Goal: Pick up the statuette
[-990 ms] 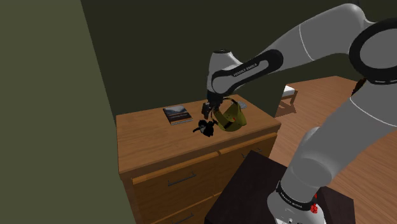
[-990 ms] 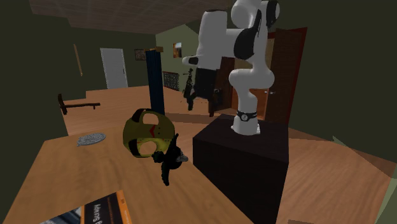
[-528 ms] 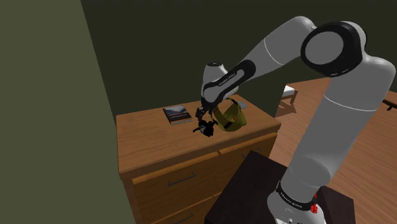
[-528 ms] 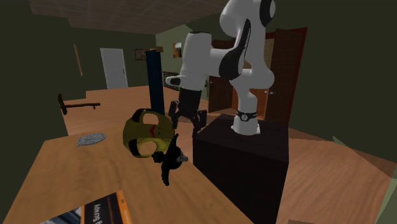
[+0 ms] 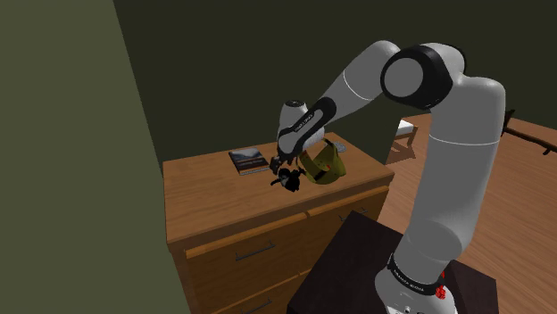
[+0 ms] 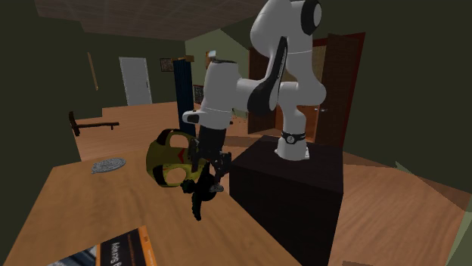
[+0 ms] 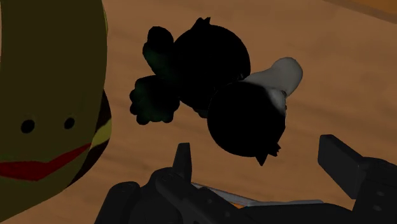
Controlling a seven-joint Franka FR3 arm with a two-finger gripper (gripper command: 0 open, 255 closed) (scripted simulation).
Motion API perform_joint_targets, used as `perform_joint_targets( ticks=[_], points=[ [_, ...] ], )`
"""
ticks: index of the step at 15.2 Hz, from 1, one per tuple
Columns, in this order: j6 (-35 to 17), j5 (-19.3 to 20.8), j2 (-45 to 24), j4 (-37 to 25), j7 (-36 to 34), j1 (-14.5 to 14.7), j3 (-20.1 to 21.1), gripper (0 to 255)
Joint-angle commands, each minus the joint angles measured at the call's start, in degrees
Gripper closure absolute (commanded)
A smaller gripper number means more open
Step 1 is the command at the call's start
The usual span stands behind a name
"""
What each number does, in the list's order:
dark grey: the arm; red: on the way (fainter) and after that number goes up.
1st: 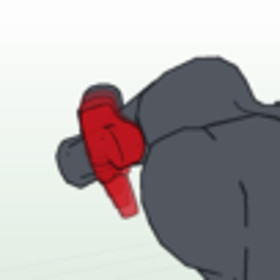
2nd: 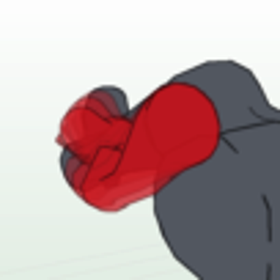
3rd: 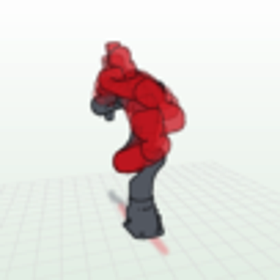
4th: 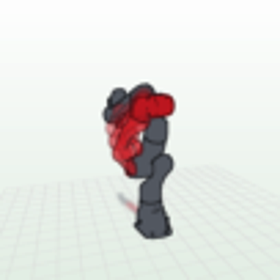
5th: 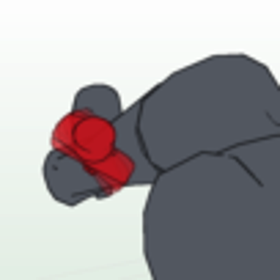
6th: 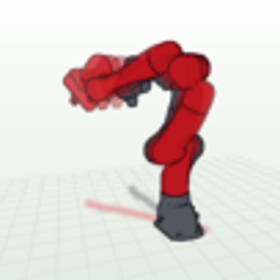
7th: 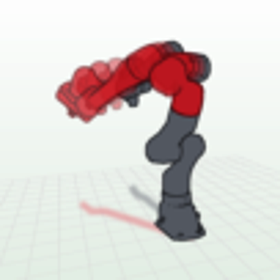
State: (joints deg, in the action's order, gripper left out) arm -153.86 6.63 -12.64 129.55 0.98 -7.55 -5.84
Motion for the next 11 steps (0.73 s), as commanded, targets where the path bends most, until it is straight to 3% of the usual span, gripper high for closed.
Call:
perform_joint_targets(
  ticks=[1, 5, 6, 11],
  points=[
    [-1.5, 0.0, -1.3, 0.1, -0.1, -0.1, 0.0, 0],
    [-3.2, 0.1, -2.9, 0.3, -0.2, -0.1, -0.1, 0],
    [-3.3, 0.1, -2.8, 0.4, -0.3, -0.1, -0.1, 255],
    [-3.3, 0.1, -2.8, 0.4, -0.3, 0.0, -0.1, 255]
  ],
)
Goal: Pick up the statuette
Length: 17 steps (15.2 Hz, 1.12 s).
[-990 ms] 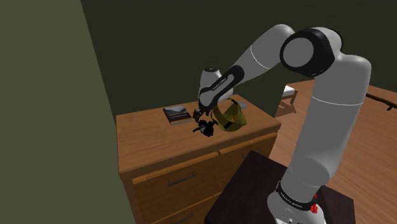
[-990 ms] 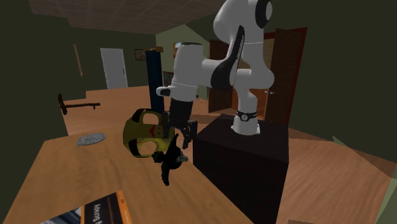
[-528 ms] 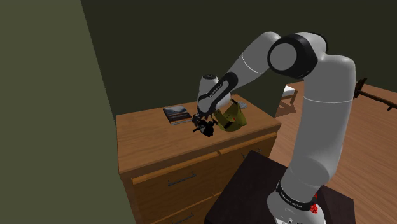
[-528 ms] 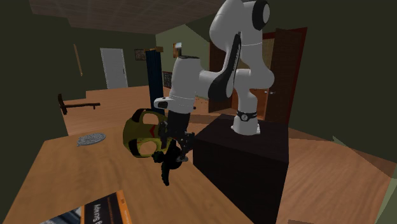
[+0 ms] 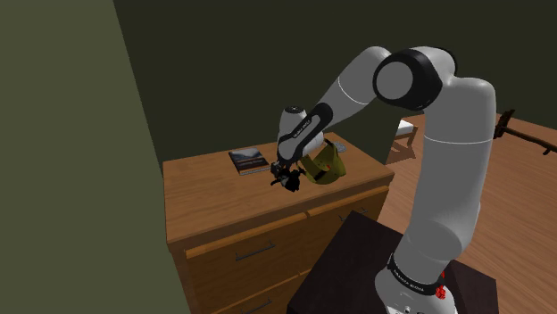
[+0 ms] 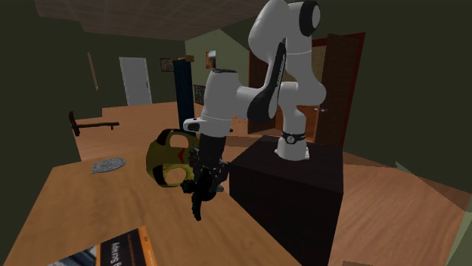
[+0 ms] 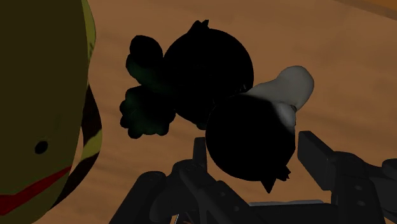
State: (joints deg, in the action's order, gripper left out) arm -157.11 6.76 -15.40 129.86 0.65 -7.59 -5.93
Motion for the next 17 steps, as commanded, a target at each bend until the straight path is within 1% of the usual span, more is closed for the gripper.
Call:
perform_joint_targets(
  ticks=[1, 4, 17],
  points=[
    [0.0, 0.0, -0.1, 0.1, 0.0, 0.0, 0.0, 255],
    [0.0, 0.0, -0.2, -0.1, 0.1, -0.1, 0.0, 255],
    [9.2, -0.3, 7.6, -1.5, 0.9, 0.0, 0.2, 255]
  ],
)
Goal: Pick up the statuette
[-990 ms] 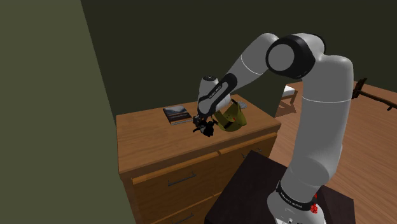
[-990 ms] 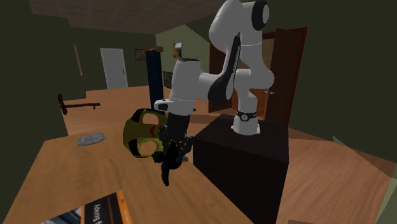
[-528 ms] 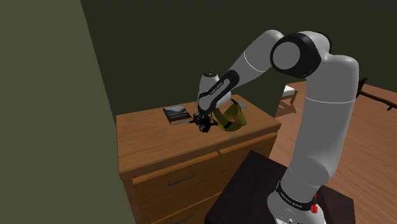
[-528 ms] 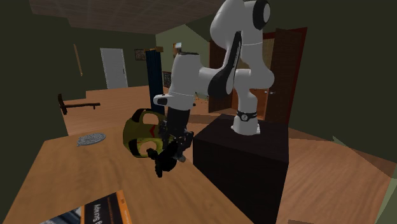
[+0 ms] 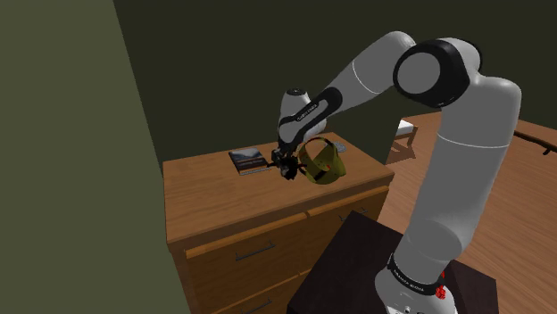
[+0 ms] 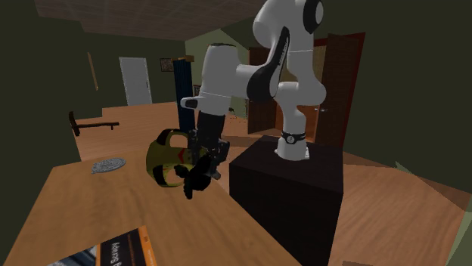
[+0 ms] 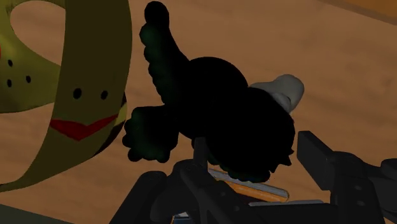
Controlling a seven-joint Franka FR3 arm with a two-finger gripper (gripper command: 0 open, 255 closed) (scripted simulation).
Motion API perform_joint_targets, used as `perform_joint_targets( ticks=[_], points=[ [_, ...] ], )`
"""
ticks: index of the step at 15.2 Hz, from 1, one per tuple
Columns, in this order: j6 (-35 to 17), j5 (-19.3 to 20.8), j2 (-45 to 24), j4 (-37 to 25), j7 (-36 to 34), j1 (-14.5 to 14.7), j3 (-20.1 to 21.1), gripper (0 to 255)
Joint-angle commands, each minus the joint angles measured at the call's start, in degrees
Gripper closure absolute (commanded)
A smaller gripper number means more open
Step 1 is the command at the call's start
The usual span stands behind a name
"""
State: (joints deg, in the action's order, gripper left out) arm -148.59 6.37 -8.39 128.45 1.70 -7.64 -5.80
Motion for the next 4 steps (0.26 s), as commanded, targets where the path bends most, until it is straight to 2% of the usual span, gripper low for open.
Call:
perform_joint_targets(
  ticks=[1, 4],
  points=[
    [1.4, 0.0, 1.1, -0.3, 0.0, 0.1, 0.1, 255],
    [2.3, 0.0, 1.7, -0.6, 0.0, 0.1, 0.1, 255]
  ],
)
